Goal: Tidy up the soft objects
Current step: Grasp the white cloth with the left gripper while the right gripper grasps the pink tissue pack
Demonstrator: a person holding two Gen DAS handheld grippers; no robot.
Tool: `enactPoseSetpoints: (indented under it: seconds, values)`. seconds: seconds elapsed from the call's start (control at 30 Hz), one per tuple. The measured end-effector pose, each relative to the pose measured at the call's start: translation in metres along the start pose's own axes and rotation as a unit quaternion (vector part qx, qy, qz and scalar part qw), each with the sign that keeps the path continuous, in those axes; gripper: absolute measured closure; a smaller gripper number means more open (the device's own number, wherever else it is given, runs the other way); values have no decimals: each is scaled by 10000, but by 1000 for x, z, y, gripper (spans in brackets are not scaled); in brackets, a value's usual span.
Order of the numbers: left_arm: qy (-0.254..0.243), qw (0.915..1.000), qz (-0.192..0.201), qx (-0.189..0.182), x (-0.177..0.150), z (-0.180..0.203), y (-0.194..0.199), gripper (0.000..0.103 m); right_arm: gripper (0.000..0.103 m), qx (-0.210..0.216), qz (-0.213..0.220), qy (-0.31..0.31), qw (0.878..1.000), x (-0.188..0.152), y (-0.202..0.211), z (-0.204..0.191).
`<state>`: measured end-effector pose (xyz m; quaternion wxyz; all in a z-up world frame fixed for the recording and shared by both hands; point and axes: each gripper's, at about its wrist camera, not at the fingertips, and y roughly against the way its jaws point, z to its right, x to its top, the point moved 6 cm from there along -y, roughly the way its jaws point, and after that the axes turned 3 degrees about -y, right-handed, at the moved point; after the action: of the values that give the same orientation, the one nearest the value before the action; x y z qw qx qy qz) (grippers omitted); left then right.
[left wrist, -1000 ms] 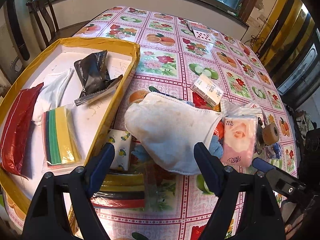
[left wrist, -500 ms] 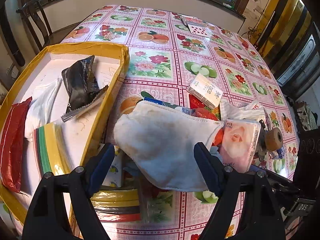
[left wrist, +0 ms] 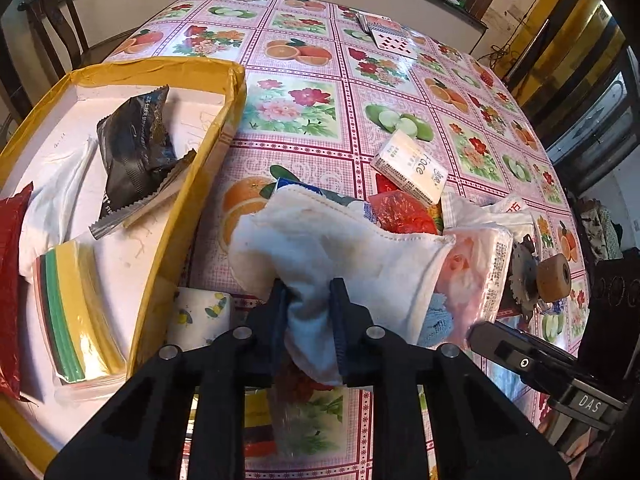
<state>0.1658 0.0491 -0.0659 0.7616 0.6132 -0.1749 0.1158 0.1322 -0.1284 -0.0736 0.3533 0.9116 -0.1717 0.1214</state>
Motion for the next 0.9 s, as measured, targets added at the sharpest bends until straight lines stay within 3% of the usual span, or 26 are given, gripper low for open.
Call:
enactPoseSetpoints:
  seconds: [0.17, 0.4, 0.53, 0.6, 0.67, 0.7, 0.73, 0.9]
  values:
    - [24, 9996, 225, -142, 0, 2, 20, 95, 84, 47, 135, 34, 9999, -2, 10, -5]
    - [-57, 9985, 403, -373, -1, 11, 43, 95, 85, 33, 150, 52, 9999, -1, 12, -9]
    - [-99, 9989, 324, -339, -6, 15, 38, 95, 84, -254, 140, 159, 9995, -2, 3, -10]
    - [-112, 9991, 287, -299, -9, 15, 34, 95, 75, -155, 179, 126, 9996, 2, 2, -11]
    - [-92, 9992, 273, -277, -11, 15, 31, 95, 41, -150, 139, 22, 9998, 5, 1, -10]
    - [-104, 9993, 272, -252, -11, 14, 30, 95, 18, -251, 155, 39, 9996, 7, 1, -12]
    - [-115, 9993, 272, -236, -11, 15, 30, 95, 11, -379, 175, 115, 9991, 8, 0, -14]
    - [-116, 9992, 273, -255, -11, 14, 29, 95, 11, -894, 183, 136, 9957, 11, -11, -20]
